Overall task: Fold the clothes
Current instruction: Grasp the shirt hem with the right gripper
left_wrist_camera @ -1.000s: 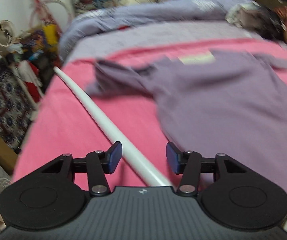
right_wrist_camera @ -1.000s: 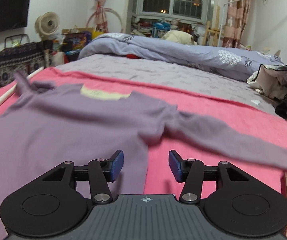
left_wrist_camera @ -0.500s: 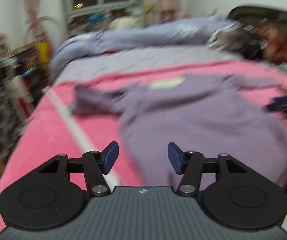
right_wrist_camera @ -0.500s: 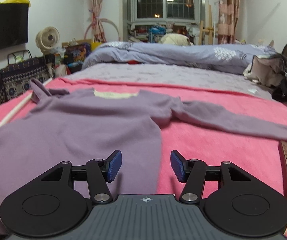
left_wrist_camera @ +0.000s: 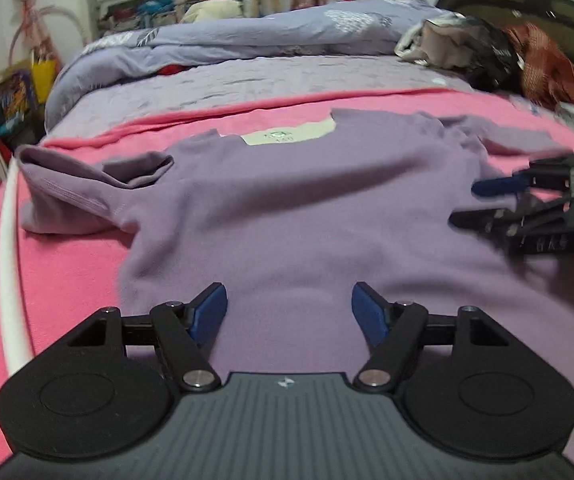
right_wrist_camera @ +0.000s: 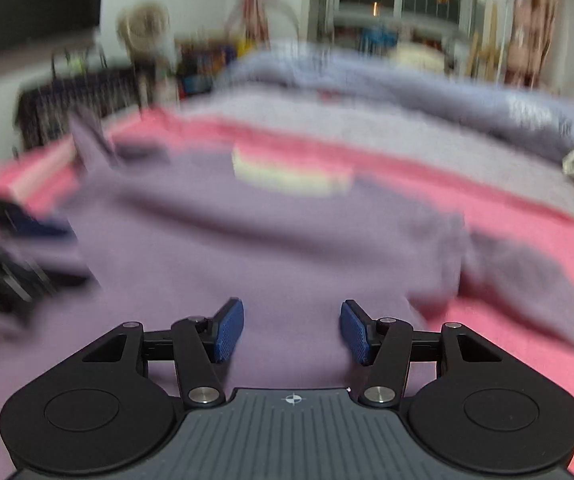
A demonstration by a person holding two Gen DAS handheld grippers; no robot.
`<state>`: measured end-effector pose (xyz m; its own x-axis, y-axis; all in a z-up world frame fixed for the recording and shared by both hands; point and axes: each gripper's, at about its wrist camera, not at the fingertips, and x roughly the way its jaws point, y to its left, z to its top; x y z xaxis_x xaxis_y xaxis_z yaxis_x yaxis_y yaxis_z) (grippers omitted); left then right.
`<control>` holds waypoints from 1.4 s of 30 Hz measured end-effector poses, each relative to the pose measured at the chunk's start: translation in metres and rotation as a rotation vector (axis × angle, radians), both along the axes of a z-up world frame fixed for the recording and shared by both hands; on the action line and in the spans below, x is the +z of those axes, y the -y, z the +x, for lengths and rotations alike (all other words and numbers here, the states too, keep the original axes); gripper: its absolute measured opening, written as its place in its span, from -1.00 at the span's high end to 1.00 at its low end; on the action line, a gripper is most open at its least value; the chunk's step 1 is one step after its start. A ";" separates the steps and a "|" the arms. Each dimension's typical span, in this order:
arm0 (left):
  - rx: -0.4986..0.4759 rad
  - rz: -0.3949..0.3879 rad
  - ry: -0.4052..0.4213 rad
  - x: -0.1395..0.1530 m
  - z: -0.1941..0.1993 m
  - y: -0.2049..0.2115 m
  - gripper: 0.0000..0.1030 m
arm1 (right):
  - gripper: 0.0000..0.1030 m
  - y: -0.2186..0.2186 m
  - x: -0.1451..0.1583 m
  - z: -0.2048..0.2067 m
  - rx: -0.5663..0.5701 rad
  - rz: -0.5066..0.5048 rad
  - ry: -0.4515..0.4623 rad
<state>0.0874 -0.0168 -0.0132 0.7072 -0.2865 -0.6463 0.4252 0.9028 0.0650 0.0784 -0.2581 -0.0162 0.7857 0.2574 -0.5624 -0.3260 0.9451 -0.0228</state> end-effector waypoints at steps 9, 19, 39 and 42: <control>-0.003 -0.070 0.048 0.012 -0.065 -0.053 -0.43 | -0.09 0.040 -0.006 -0.083 -0.010 -0.028 0.042; 0.032 -0.040 0.058 0.022 -0.110 -0.072 -0.44 | -0.11 0.055 -0.009 -0.168 -0.040 -0.086 0.055; 0.033 -0.002 -0.035 0.012 -0.152 -0.071 0.39 | 0.86 0.065 -0.034 -0.215 -0.154 0.236 -0.102; 0.026 0.034 -0.057 0.008 -0.158 -0.071 0.39 | 0.86 0.072 -0.020 -0.232 -0.149 0.238 -0.086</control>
